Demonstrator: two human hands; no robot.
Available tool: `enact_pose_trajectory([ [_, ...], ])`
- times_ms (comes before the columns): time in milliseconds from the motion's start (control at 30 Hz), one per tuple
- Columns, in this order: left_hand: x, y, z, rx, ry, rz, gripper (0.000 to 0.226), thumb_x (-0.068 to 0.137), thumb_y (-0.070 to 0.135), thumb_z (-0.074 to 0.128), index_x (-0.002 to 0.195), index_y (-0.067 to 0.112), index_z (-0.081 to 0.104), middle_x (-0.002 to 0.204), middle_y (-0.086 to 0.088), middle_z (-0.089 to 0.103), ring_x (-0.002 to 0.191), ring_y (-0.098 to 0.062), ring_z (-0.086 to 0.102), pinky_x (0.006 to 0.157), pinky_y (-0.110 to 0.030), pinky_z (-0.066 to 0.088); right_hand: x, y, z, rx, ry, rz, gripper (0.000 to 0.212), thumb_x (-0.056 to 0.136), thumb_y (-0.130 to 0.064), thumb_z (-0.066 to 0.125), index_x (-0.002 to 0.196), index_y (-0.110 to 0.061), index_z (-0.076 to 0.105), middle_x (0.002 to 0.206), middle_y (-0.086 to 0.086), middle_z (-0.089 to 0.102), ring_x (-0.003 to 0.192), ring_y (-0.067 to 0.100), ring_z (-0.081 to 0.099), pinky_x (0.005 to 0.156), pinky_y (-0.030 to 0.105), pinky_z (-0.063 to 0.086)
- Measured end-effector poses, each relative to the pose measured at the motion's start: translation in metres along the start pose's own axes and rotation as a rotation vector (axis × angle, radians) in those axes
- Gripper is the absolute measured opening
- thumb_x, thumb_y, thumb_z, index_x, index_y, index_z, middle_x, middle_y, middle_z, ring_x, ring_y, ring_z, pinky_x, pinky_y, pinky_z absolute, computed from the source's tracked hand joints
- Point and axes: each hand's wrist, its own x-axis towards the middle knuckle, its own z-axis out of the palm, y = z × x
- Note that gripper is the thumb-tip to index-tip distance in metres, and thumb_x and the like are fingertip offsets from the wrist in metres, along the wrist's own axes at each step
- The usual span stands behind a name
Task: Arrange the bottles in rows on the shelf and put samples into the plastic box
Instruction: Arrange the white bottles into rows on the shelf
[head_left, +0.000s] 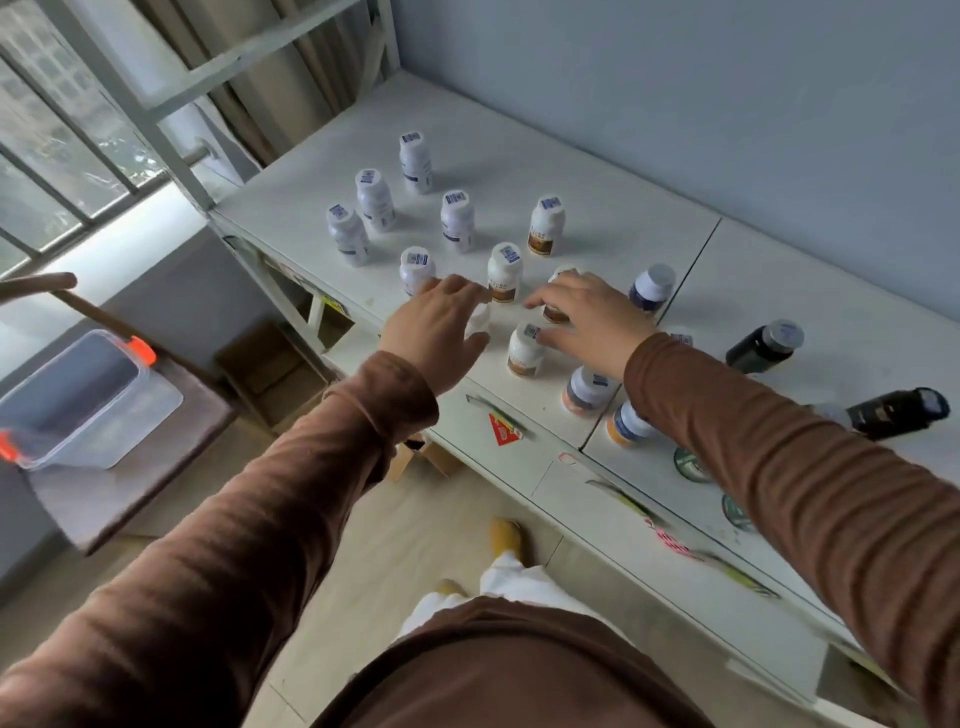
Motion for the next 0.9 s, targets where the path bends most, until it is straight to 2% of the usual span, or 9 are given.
enact_pose_trajectory([
  [167, -0.018, 0.007, 0.030, -0.039, -0.052, -0.062, 0.043, 0.088, 0.033, 0.062, 0.128, 0.019, 0.056, 0.124, -0.001, 0.058, 0.110, -0.024, 0.050, 0.093, -0.037, 0.045, 0.001, 0.002, 0.020, -0.010, -0.082, -0.015, 0.047, 0.089, -0.021, 0.064, 0.134, -0.025, 0.052, 0.128, 0.005, 0.052, 0.118, 0.027, 0.048, 0.099, 0.041, 0.042],
  [267, -0.021, 0.011, 0.051, -0.063, -0.107, -0.123, 0.044, 0.087, 0.034, 0.063, 0.128, 0.019, 0.055, 0.127, -0.001, 0.057, 0.110, -0.025, 0.051, 0.093, -0.037, 0.043, 0.004, 0.003, 0.028, -0.059, -0.136, -0.062, 0.052, 0.089, -0.012, 0.060, 0.137, -0.029, 0.049, 0.130, 0.003, 0.050, 0.117, 0.027, 0.047, 0.095, 0.038, 0.043],
  [433, -0.016, 0.015, 0.081, -0.233, -0.168, -0.234, 0.051, 0.086, 0.034, 0.065, 0.132, 0.020, 0.050, 0.131, -0.002, 0.057, 0.117, -0.023, 0.054, 0.100, -0.039, 0.043, 0.012, 0.015, 0.026, -0.003, -0.121, -0.085, 0.044, 0.089, -0.014, 0.062, 0.130, -0.025, 0.054, 0.121, 0.006, 0.054, 0.110, 0.028, 0.050, 0.092, 0.040, 0.045],
  [567, -0.006, 0.024, 0.087, -0.670, -0.097, -0.308, 0.045, 0.086, 0.036, 0.066, 0.125, 0.020, 0.051, 0.117, 0.000, 0.063, 0.108, -0.017, 0.059, 0.095, -0.037, 0.049, 0.018, 0.029, 0.006, 0.252, -0.093, -0.053, 0.041, 0.085, -0.025, 0.070, 0.124, -0.022, 0.059, 0.110, -0.001, 0.056, 0.099, 0.019, 0.056, 0.084, 0.029, 0.041],
  [667, 0.000, 0.035, 0.074, -1.219, -0.091, -0.400, 0.034, 0.093, 0.028, 0.059, 0.123, 0.013, 0.054, 0.111, -0.009, 0.062, 0.100, -0.018, 0.060, 0.093, -0.034, 0.052, 0.021, 0.037, -0.007, 0.432, -0.049, 0.056, 0.033, 0.080, -0.046, 0.071, 0.103, -0.024, 0.063, 0.091, -0.001, 0.065, 0.084, 0.022, 0.064, 0.081, 0.039, 0.053],
  [733, 0.004, 0.041, 0.064, -1.549, -0.117, -0.525, 0.026, 0.100, 0.028, 0.049, 0.117, 0.010, 0.058, 0.103, -0.012, 0.063, 0.090, -0.022, 0.063, 0.090, -0.036, 0.054, 0.022, 0.035, -0.016, 0.574, -0.048, 0.135, 0.046, 0.071, -0.064, 0.069, 0.091, -0.023, 0.064, 0.076, 0.000, 0.065, 0.070, 0.022, 0.064, 0.074, 0.044, 0.056],
  [767, 0.006, 0.043, 0.060, -1.664, -0.150, -0.577, 0.032, 0.101, 0.034, 0.043, 0.114, 0.009, 0.058, 0.096, -0.014, 0.064, 0.081, -0.023, 0.063, 0.083, -0.035, 0.055, 0.023, 0.032, -0.021, 0.657, -0.057, 0.160, 0.051, 0.068, -0.068, 0.069, 0.087, -0.022, 0.063, 0.071, 0.001, 0.064, 0.064, 0.022, 0.061, 0.069, 0.043, 0.056],
  [833, 0.009, 0.046, 0.055, -1.833, -0.240, -0.646, 0.048, 0.101, 0.047, 0.034, 0.116, 0.007, 0.055, 0.084, -0.016, 0.060, 0.065, -0.022, 0.058, 0.066, -0.030, 0.053, 0.025, 0.026, -0.029, 0.793, -0.078, 0.179, 0.049, 0.073, -0.064, 0.070, 0.085, -0.017, 0.059, 0.064, 0.002, 0.058, 0.056, 0.018, 0.052, 0.055, 0.035, 0.051],
  [900, 0.013, 0.046, 0.054, -1.941, -0.328, -0.675, 0.054, 0.100, 0.053, 0.030, 0.118, 0.007, 0.053, 0.076, -0.014, 0.056, 0.056, -0.019, 0.053, 0.057, -0.026, 0.049, 0.027, 0.020, -0.036, 0.800, -0.087, 0.178, 0.043, 0.083, -0.054, 0.067, 0.090, -0.012, 0.058, 0.060, 0.001, 0.053, 0.051, 0.015, 0.042, 0.043, 0.024, 0.037],
])
